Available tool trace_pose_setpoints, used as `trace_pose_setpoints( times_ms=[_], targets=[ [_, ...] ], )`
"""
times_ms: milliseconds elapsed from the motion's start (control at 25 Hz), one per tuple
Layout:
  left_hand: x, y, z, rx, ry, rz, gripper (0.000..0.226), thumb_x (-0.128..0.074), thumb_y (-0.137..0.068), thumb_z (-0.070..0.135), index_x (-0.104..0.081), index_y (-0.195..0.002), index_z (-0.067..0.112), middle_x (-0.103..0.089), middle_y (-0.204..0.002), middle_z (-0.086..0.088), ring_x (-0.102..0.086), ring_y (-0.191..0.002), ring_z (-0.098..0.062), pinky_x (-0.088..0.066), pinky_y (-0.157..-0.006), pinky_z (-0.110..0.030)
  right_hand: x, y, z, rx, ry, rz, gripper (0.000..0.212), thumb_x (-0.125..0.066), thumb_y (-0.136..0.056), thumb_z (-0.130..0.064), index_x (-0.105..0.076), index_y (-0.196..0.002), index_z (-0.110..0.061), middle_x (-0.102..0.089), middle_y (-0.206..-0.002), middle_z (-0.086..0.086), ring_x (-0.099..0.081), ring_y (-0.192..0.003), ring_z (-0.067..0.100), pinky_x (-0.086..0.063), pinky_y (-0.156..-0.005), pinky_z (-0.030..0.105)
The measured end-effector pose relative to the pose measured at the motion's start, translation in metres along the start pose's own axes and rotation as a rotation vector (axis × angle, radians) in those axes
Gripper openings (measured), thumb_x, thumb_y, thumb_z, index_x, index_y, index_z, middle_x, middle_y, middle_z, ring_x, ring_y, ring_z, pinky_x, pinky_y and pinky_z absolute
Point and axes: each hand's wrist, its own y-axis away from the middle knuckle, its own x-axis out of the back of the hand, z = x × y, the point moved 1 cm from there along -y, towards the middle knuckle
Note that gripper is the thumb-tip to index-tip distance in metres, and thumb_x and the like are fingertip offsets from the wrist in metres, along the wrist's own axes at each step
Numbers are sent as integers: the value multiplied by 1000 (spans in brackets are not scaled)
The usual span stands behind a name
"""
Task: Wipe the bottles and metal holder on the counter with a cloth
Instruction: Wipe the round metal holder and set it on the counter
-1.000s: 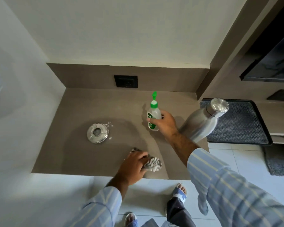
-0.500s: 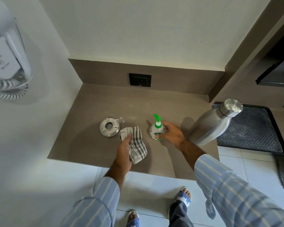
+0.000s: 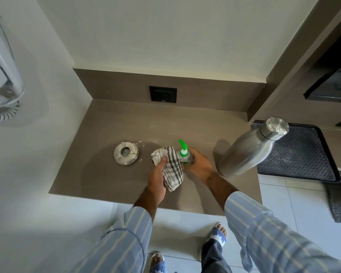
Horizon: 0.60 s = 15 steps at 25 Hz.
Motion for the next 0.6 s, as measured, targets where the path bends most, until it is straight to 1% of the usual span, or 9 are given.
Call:
trace_pose_setpoints(
  times_ms=[80, 160, 200, 240, 320, 400, 440, 520, 600],
  targets=[
    [11, -3, 5, -30, -4, 74, 34, -59, -100, 26, -67, -127, 7, -80, -104, -10, -76, -94, -26, -56, -95, -45, 6, 5, 4, -59, 137, 114, 55, -85, -64, -11, -63, -114, -21, -71, -103, -3, -69, -96, 21, -52, -81, 25],
    [31, -5, 23, -138, -15, 169, 44, -67, -91, 33, -68, -127, 8, -77, -114, -14, -74, -102, -31, -54, -101, -50, 14, 21, 7, -172, 245, 178, 32, -73, -62, -37, -64, -89, -20, -70, -87, -2, -68, -89, 25, -54, -78, 30],
    [41, -5, 37, -214, -3, 234, 49, -71, -84, 37, -69, -125, 10, -76, -119, -15, -73, -104, -32, -54, -100, -50, 12, 29, 8, -204, 295, 146, 34, -63, -61, -47, -66, -78, -19, -71, -80, -2, -69, -84, 23, -56, -78, 30],
    [52, -6, 54, -286, 3, 323, 51, -73, -78, 41, -71, -120, 14, -75, -121, -13, -73, -105, -32, -55, -100, -50, 5, 33, 9, -225, 315, 75, 37, -57, -62, -51, -68, -71, -16, -72, -72, -1, -70, -77, 21, -57, -76, 31],
    [73, -6, 97, -433, -90, 517, 46, -70, -73, 48, -73, -107, 18, -76, -116, -8, -73, -104, -30, -56, -98, -48, -23, 35, -1, -166, 254, -95, 31, -60, -70, -44, -68, -62, -15, -70, -57, 2, -65, -57, 14, -58, -73, 39],
    [94, -11, 135, -567, -330, 677, 51, -60, -79, 53, -73, -106, 13, -76, -109, -11, -73, -102, -31, -58, -95, -48, -61, 25, -21, -47, 174, -156, 14, -65, -75, -32, -70, -64, -25, -66, -55, -5, -60, -52, 8, -58, -72, 44],
    [102, -16, 150, -622, -496, 720, 54, -56, -84, 51, -73, -110, 7, -76, -109, -17, -72, -103, -34, -57, -94, -48, -79, 11, -29, -10, 150, -117, 10, -66, -78, -28, -73, -71, -28, -68, -61, -7, -63, -58, 8, -58, -74, 40],
    [114, -34, 171, -623, -850, 765, 51, -53, -94, 39, -65, -122, -2, -70, -119, -28, -67, -112, -42, -54, -96, -47, -113, -13, -49, -15, 96, -35, 16, -64, -82, -26, -78, -88, -22, -72, -78, -4, -66, -75, 12, -54, -77, 30],
    [116, -53, 176, -571, -1112, 700, 45, -55, -98, 29, -59, -129, -4, -64, -129, -30, -61, -121, -46, -47, -102, -47, -139, -30, -63, -90, -1, -13, 27, -60, -82, -29, -77, -94, -12, -68, -78, 0, -63, -76, 17, -50, -72, 30]
  ],
)
